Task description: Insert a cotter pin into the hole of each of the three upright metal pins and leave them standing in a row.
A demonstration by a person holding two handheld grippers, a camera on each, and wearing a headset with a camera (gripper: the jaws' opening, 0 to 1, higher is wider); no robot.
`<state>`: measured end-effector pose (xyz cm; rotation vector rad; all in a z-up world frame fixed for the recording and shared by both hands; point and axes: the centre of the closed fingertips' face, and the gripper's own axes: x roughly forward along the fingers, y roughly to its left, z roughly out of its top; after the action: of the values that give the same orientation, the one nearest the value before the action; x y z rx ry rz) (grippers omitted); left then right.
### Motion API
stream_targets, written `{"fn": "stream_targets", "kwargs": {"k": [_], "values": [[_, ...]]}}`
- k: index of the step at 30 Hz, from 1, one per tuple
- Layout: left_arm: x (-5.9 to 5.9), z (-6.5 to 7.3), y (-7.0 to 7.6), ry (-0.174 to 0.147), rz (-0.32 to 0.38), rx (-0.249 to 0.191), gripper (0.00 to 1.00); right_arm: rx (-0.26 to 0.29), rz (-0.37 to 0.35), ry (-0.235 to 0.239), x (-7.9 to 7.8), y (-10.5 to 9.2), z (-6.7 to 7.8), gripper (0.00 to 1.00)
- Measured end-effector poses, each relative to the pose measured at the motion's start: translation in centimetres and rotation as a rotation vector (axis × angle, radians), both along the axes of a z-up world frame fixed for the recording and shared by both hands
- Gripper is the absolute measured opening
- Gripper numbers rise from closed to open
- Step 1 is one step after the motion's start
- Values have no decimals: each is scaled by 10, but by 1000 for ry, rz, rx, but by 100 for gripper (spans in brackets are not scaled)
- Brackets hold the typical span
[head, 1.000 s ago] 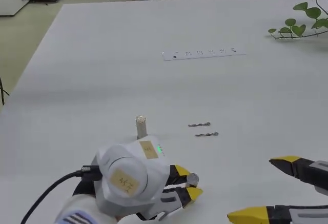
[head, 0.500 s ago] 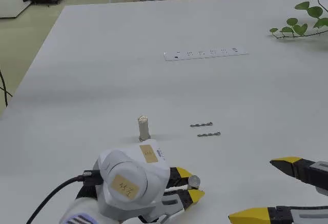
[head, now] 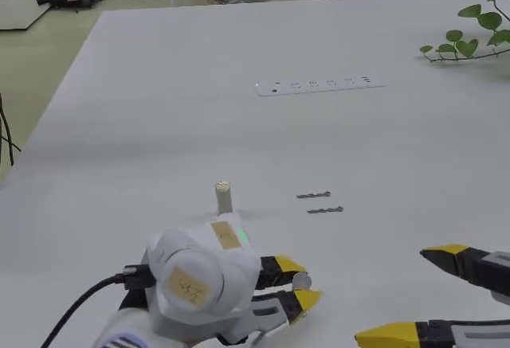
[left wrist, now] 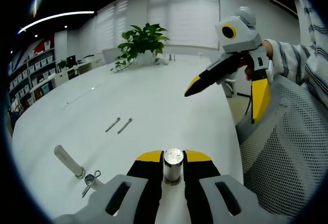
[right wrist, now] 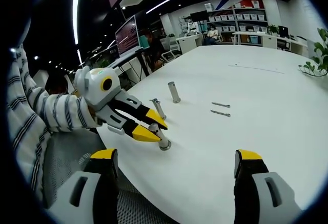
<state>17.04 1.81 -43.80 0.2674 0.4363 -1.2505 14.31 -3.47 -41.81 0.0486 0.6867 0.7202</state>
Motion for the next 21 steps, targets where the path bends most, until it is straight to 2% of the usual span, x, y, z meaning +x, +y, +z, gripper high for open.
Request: {"fn": "stream_targets", "kwargs": {"k": [1,4,8,11,14,18,20,21], "values": [[1,7,0,2,1,-25,13,2,2,0,0,0,0,93],[3,21,1,41,17,-90,24,0,5,-1,1,1,0,93],[5,33,12,39,27,-113,37,0,8,-4,1,2,1,93],[6,39,23,39,42,-114,45,2,9,-6,1,2,2,93],[10,38,41,22,73,-85,55,2,9,-5,1,1,2,93],[12,38,59,30,96,-80,61,1,6,-4,0,-1,2,93],[13,36,68,53,123,-75,75,-1,5,-2,0,-2,2,93],[13,36,72,46,128,-85,83,-2,6,-1,0,-2,2,93]]}}
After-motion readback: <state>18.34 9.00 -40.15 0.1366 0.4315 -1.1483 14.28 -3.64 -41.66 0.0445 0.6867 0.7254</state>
